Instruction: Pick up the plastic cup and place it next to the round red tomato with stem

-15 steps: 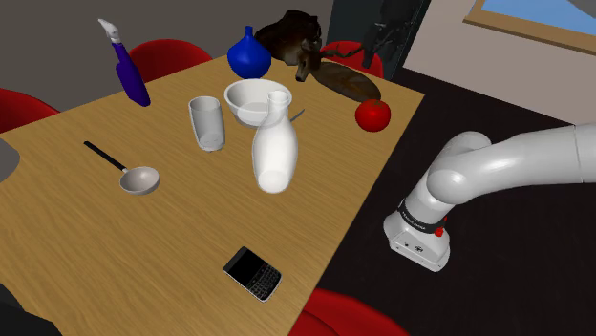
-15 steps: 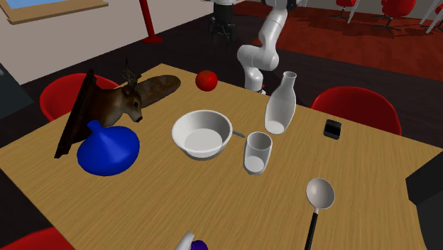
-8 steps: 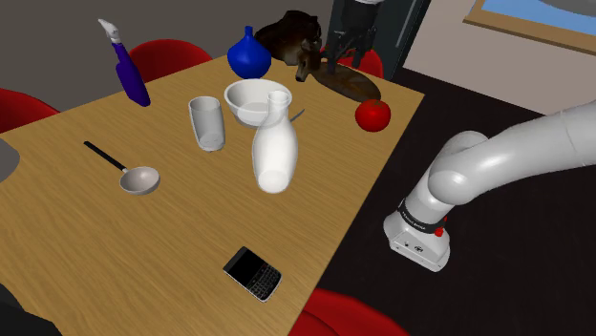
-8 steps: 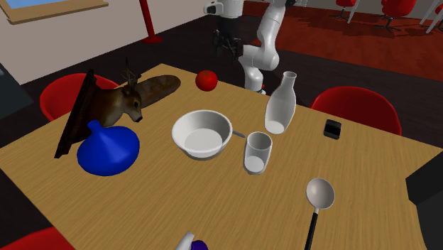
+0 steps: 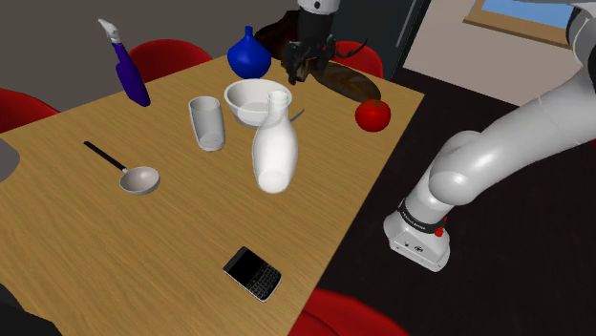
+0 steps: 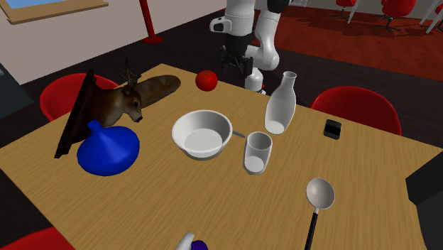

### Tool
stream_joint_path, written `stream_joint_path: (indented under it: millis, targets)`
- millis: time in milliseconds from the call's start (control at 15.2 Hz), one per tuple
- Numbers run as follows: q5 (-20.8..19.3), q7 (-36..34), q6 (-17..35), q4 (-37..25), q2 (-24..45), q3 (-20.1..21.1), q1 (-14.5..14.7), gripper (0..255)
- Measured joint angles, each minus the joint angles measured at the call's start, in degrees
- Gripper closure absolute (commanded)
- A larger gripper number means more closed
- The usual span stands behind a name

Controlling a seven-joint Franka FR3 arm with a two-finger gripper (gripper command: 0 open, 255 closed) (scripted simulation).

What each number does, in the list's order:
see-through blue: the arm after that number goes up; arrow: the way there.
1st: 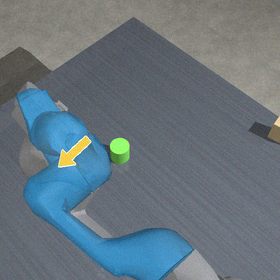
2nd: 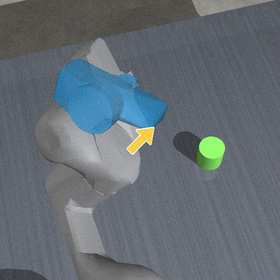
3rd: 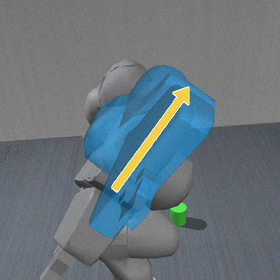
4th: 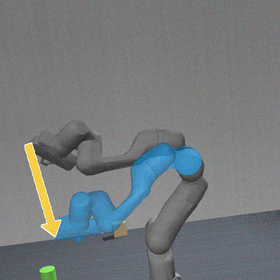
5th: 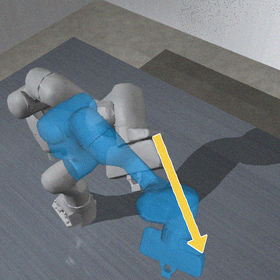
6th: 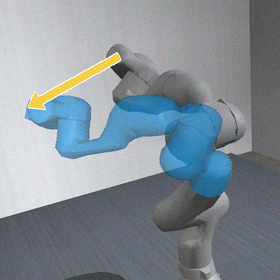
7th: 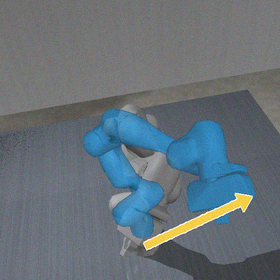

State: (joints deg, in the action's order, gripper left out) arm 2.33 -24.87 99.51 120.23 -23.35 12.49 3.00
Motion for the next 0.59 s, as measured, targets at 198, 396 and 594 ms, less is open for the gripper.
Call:
stream_joint_path:
  millis: [198,396,594]
  targets:
    - [-0.52,-3.31,1.66,-4.10,5.93,2.46,0.40,0]
    - [-1.64,-6.53,3.00,-8.55,11.99,4.64,0.87,0]
    - [-3.36,-10.37,3.25,-14.34,18.53,6.86,1.82,0]
